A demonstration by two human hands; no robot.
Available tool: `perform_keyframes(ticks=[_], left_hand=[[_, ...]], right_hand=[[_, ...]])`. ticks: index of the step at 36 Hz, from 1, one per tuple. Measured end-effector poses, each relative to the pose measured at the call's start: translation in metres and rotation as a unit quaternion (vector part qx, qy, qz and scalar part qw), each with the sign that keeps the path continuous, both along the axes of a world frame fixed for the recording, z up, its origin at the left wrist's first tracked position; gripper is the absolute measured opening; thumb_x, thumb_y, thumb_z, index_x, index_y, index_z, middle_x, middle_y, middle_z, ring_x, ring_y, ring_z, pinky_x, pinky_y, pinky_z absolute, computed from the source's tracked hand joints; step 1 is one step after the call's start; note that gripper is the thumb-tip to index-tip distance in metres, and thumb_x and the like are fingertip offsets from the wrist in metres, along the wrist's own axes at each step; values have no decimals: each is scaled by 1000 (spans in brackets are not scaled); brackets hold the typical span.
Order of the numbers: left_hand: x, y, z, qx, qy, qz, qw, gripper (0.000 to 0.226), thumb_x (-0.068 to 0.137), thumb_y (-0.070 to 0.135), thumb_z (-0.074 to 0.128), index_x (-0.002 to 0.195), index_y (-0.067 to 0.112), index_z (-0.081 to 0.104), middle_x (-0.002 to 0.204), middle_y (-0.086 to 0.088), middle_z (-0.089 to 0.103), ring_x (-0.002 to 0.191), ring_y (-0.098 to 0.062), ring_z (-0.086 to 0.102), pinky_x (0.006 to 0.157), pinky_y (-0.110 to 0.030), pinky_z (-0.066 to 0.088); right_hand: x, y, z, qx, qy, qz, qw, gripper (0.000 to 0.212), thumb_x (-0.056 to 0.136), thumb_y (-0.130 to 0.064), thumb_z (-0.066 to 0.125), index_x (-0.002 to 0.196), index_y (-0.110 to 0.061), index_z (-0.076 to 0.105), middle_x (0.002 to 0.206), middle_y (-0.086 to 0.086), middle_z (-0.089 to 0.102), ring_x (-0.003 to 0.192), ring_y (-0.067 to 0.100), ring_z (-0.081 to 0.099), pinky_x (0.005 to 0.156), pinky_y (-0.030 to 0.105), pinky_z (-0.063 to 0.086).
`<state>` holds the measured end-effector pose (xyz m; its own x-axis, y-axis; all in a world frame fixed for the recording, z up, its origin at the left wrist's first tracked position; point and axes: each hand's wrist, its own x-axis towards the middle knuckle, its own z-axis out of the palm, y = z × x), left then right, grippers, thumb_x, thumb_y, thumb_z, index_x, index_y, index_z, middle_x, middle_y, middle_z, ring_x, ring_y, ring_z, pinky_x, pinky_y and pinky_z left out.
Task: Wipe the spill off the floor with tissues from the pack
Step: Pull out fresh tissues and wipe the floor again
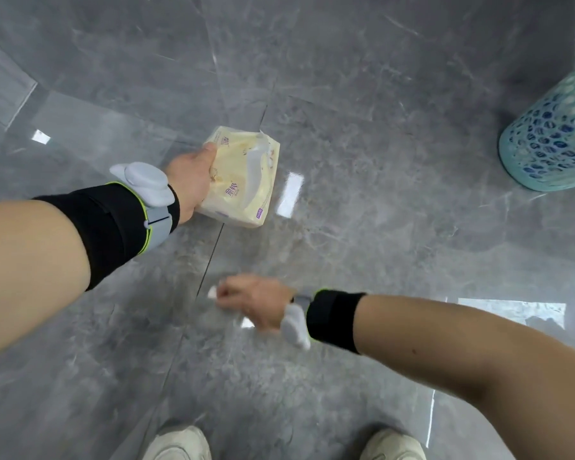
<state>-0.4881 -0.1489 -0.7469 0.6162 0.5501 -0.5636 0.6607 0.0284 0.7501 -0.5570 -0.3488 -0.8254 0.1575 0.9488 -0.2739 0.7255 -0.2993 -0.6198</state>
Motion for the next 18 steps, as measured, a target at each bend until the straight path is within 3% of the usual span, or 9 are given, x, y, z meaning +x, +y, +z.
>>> perform_keyframes(ticks=[2,4,6,9,12,14,18], left_hand=[[-1,0,-1,6,2,2,1000,43,84,62,52,83,21,65,111,-11,71,102,-34,67,96,-51,52],[-2,-2,-2,17,4,2,1000,43,85,62,52,79,21,63,108,-10,71,100,-33,68,94,-50,53],[-1,-2,-1,17,8,2,1000,43,86,62,52,80,21,63,109,-10,71,100,-32,68,94,-50,54],[-1,-5,1,18,12,-3,1000,42,87,62,52,81,22,64,110,-9,71,100,-31,68,95,-48,54],[-2,-9,3,34,13,-9,999,43,88,61,52,77,21,63,108,-10,71,100,-33,68,94,-48,54],[-1,-10,4,46,15,-14,999,44,88,61,51,76,21,63,108,-11,71,100,-33,68,95,-48,53],[0,-14,10,44,19,-24,999,48,85,64,50,93,20,66,111,-11,71,100,-33,68,95,-49,53]], right_hand=[[-3,-11,-8,2,-4,46,999,38,85,0,64,121,-12,63,124,9,59,114,26,53,93,34,43],[19,-19,-7,39,-29,-24,999,19,90,-31,62,110,-33,64,108,-16,65,99,4,61,80,22,48],[60,-27,-5,57,-66,-126,988,19,87,-51,60,102,-41,62,96,-22,67,86,-1,65,73,20,51],[130,-48,9,28,-134,-302,943,17,89,-19,63,105,-22,68,112,4,62,98,27,63,81,27,48],[185,-76,10,-7,-172,-414,894,26,87,-7,57,111,-10,67,123,15,56,107,32,57,85,28,44],[195,-81,8,-14,-171,-448,878,26,89,-8,54,111,-10,67,122,16,56,106,33,57,86,31,45],[163,-77,12,4,-135,-442,887,18,84,-2,58,95,-6,71,112,16,58,93,33,62,81,30,51]])
